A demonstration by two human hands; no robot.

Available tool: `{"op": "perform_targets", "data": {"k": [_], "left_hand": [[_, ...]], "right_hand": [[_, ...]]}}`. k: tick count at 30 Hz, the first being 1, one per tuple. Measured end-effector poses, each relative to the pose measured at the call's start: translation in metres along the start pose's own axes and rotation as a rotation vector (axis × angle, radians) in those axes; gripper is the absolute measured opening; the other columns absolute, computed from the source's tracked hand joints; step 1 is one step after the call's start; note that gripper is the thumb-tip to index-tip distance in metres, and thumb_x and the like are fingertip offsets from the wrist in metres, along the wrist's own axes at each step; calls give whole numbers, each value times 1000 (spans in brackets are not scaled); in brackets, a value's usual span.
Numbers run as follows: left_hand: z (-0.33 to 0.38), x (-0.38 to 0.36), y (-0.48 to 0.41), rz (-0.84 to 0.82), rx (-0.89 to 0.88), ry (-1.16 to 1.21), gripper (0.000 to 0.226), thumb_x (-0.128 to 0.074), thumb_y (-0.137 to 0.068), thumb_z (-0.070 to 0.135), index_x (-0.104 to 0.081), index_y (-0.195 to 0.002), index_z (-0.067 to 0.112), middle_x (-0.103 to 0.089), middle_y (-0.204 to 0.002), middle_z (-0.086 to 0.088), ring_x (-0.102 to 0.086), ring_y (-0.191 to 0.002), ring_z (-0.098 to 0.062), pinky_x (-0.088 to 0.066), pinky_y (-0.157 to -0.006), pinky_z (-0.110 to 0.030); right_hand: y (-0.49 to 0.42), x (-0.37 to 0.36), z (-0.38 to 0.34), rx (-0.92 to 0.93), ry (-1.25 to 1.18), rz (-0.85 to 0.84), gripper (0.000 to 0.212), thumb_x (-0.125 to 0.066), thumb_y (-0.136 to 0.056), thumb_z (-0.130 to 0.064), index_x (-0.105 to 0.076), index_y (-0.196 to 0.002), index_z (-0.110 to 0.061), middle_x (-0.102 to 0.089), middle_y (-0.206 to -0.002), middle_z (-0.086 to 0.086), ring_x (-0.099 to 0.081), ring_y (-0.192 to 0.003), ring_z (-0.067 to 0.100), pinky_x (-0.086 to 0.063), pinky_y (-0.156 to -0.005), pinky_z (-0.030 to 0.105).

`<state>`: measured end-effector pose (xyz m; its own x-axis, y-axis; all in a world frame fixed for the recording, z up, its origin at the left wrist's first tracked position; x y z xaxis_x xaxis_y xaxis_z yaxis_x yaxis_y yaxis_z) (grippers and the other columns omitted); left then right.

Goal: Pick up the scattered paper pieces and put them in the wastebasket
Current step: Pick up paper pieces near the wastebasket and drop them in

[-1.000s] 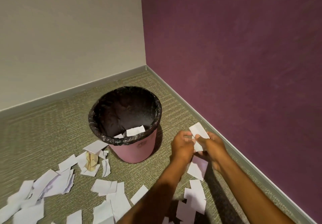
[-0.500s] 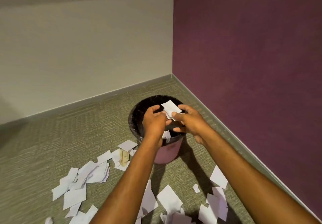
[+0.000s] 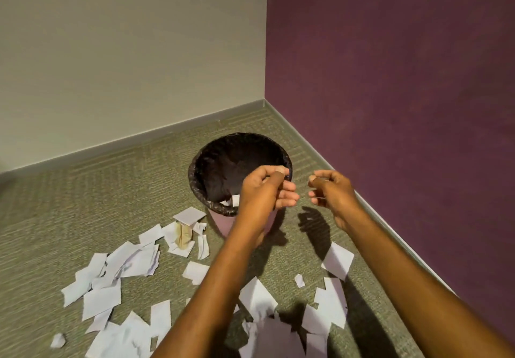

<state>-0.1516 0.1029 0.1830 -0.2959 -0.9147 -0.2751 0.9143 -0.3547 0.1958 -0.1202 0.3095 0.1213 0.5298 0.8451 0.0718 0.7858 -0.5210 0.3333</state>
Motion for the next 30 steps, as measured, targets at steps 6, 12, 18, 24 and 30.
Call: {"op": "perform_targets", "data": {"k": [6,12,18,24,30], "left_hand": [[-135,-27,6,-232,163,-408,5,-76,-96,24,-74,-98,20,-74,-77,1,-68,-69,-13,-57,-65,-31],[-253,-17,22,-273,191,-870,32,-80,-77,39,-71,-103,22,-63,-82,12,-59,-78,-9,-51,-73,-26],[-311,-50,40,-359,50,-1177,67,-75,-73,63,-58,-128,29,-65,-120,2,-59,-117,-23,-55,-91,-46],[-335,-74,45,-326,85,-1477,103,-87,-47,76,-64,-125,13,-65,-123,-11,-62,-118,-34,-57,-88,-51],[-345,-78,44,-251,30,-1573,105,-95,-37,59,-67,-123,4,-66,-115,-16,-66,-107,-38,-58,-89,-55]], "right_hand": [[-27,65,146,-141,513,-13,30,-91,-79,-19,-68,-98,-16,-78,-96,13,-77,-88,34,-64,-80,47],[-28,82,219,-80,1096,-120,95,-100,-65,-43,-56,-144,-12,-59,-138,14,-57,-127,36,-52,-97,42],[-23,82,223,25,1260,-49,110,-99,-66,-48,-39,-152,-18,-46,-144,12,-45,-132,38,-52,-97,49],[-35,87,229,-13,1122,-54,98,-105,-56,-34,-54,-135,-8,-47,-131,13,-58,-116,41,-54,-92,47],[-36,99,233,-27,854,44,79,-104,-55,-12,-60,-122,-13,-56,-123,10,-60,-104,31,-48,-78,36]]}}
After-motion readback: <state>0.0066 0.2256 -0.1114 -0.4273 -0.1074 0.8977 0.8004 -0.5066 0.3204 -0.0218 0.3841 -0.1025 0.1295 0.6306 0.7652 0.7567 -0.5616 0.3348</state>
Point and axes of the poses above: each hand's wrist, its own y-axis away from the middle knuckle, its own x-axis out of the back of the hand, z = x × y, the point moved 9 cm from there along -y, towards the middle knuckle
